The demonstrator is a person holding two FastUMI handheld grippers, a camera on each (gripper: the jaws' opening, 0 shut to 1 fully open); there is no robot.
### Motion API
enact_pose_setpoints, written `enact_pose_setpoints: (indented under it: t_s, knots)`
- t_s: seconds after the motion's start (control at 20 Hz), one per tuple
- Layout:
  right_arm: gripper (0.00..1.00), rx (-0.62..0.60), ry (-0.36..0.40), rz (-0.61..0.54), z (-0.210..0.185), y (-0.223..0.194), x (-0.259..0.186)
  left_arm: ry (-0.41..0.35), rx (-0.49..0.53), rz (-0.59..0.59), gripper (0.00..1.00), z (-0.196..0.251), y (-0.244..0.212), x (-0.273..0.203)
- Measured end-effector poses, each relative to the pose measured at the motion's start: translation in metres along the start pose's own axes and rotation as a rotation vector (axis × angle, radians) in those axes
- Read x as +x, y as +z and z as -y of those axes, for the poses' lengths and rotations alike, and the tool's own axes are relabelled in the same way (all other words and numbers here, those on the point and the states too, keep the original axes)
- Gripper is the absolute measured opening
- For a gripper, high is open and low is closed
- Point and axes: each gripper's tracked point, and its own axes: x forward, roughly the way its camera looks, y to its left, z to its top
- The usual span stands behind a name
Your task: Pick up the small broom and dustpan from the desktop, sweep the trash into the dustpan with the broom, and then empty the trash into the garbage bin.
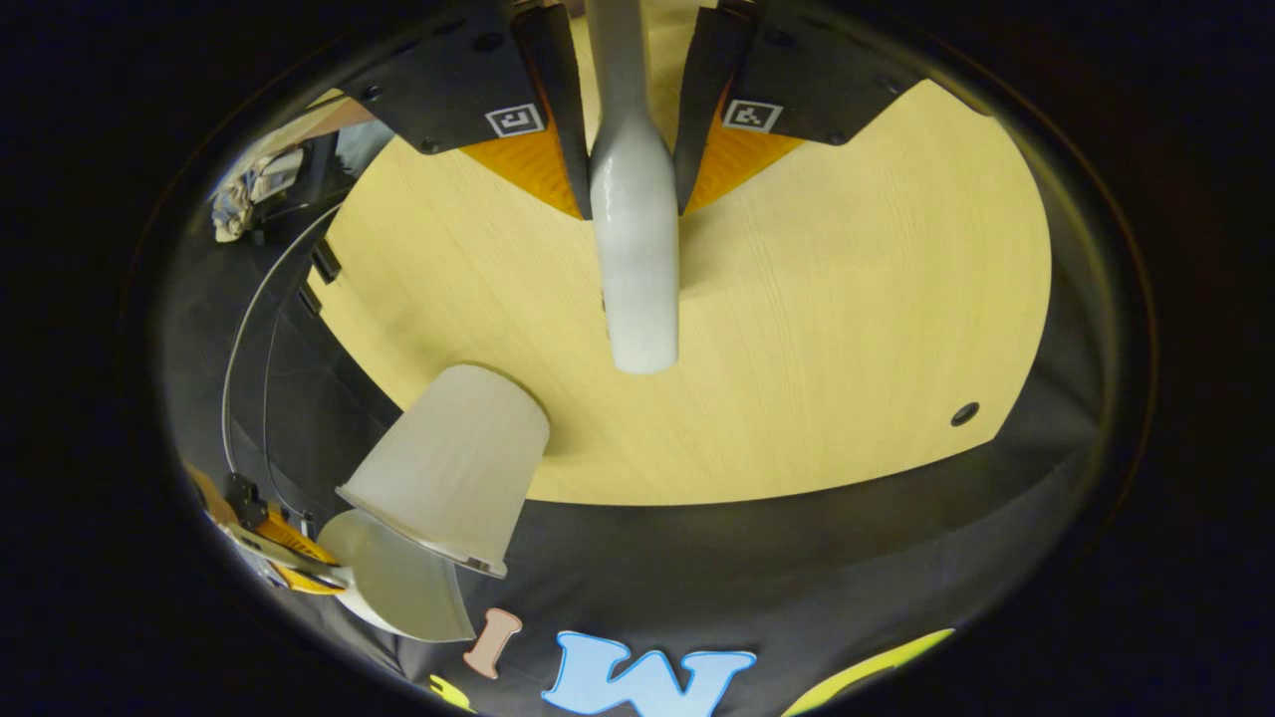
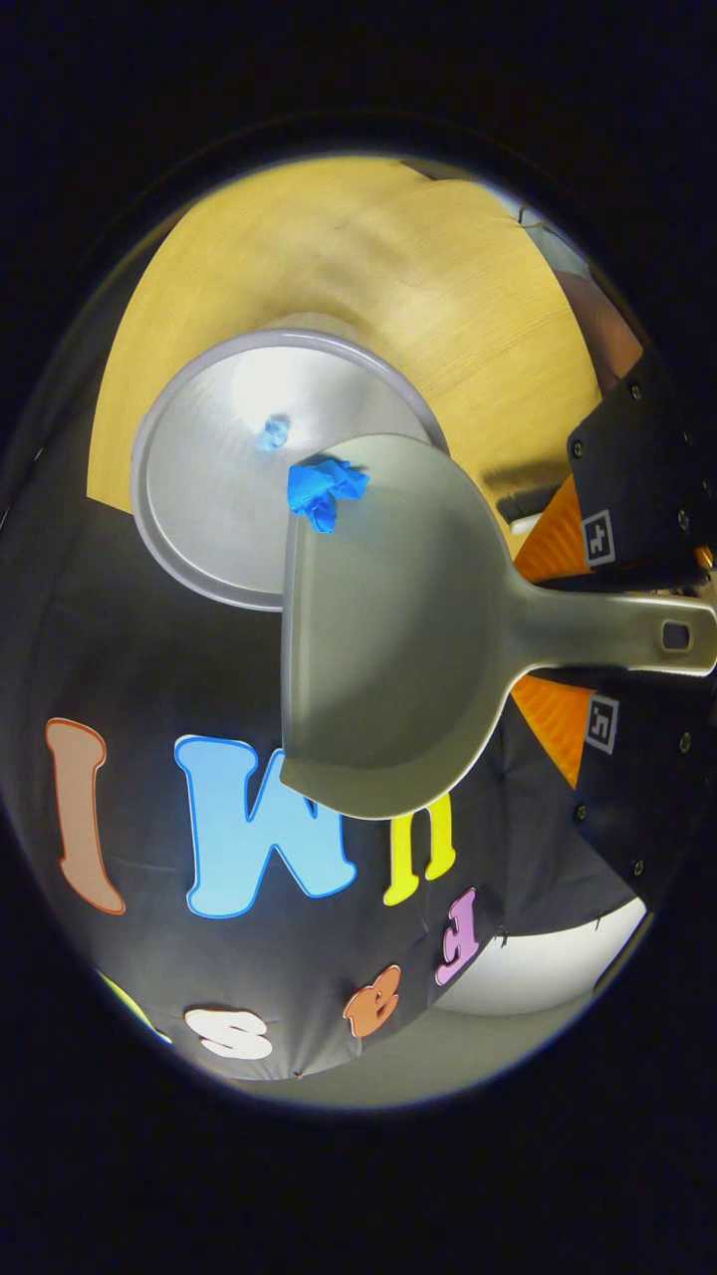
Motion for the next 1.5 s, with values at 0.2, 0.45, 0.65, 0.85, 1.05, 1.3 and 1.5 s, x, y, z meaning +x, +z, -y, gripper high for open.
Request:
enact_pose_setpoints:
  t_s: [0.2, 0.45, 0.65, 0.85, 1.05, 1.3, 1.5]
  knots:
    - [0.32, -0.030, 0.027, 0.002, -0.010, -0.011, -0.006, 0.006, -0.019, 0.004, 0.51, 0.000, -0.004, -0.005]
    - [0.32, -0.177, 0.040, -0.059, -0.027, -0.068, -0.020, 0.033, -0.041, 0.013, 0.51, 0.000, -0.012, -0.011]
    - [0.32, -0.292, 0.049, -0.131, -0.036, -0.123, -0.021, 0.054, -0.068, 0.007, 0.48, -0.005, -0.027, -0.020]
    - [0.32, -0.382, 0.012, -0.173, -0.022, -0.169, -0.012, 0.080, -0.091, -0.005, 0.51, -0.018, -0.048, -0.029]
    - [0.32, -0.471, -0.043, -0.184, 0.004, -0.205, 0.007, 0.110, -0.102, -0.017, 0.51, -0.036, -0.062, -0.039]
    - [0.32, -0.442, -0.108, -0.209, 0.055, -0.238, 0.045, 0.127, -0.143, -0.032, 0.51, -0.050, -0.070, -0.044]
    - [0.33, -0.471, -0.234, -0.188, 0.108, -0.240, 0.074, 0.125, -0.186, -0.044, 0.48, -0.051, -0.075, -0.042]
